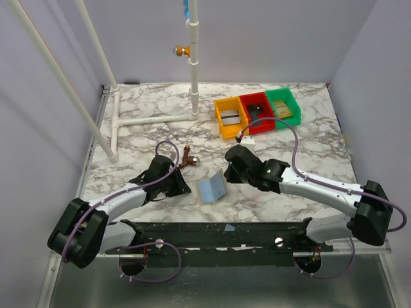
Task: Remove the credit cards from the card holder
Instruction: Close the card holder at the center of the board.
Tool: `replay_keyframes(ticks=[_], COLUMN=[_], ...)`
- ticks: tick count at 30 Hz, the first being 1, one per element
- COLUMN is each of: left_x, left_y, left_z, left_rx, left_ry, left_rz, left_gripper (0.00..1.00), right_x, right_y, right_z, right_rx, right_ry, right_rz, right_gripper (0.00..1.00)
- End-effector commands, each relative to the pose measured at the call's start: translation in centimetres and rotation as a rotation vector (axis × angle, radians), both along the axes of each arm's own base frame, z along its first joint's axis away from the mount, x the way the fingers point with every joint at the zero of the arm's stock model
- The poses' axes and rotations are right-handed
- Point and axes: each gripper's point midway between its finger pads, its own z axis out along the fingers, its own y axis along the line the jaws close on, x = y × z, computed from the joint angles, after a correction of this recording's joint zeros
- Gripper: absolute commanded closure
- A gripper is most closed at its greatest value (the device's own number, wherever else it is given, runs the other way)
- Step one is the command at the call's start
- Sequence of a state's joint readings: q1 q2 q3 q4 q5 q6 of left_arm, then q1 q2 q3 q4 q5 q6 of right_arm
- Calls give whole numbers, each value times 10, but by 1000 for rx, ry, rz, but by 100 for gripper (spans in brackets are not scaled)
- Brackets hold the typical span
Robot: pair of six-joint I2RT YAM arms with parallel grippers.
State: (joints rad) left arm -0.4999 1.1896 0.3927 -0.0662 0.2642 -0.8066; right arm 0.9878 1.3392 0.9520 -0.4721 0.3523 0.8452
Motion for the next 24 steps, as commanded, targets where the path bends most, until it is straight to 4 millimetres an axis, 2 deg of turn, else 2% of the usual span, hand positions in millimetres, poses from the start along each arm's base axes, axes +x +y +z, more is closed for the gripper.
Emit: replay_keyframes(ticks=[1,4,7,17,24], left_x=[5,8,8,6,5], left_y=[-3,-2,-1,12,24], left_z=[11,21,30,47,48], left_rx=[-6,-4,-6,24,48], left_ry=[-23,-45,-63,-98,-106], left_rz=[7,12,13,46,74], left_gripper=[72,72,72,72,72], right_x=[3,3,2,-13,-13], right_y=[-5,-1,8,68,95], right_z=[24,31,26,10,-1], right_rx=[11,38,44,131,158], right_ry=[-45,-54,-28,36,64], right_rz=[-19,-9,14,121,151], right_gripper=[99,99,99,99,99])
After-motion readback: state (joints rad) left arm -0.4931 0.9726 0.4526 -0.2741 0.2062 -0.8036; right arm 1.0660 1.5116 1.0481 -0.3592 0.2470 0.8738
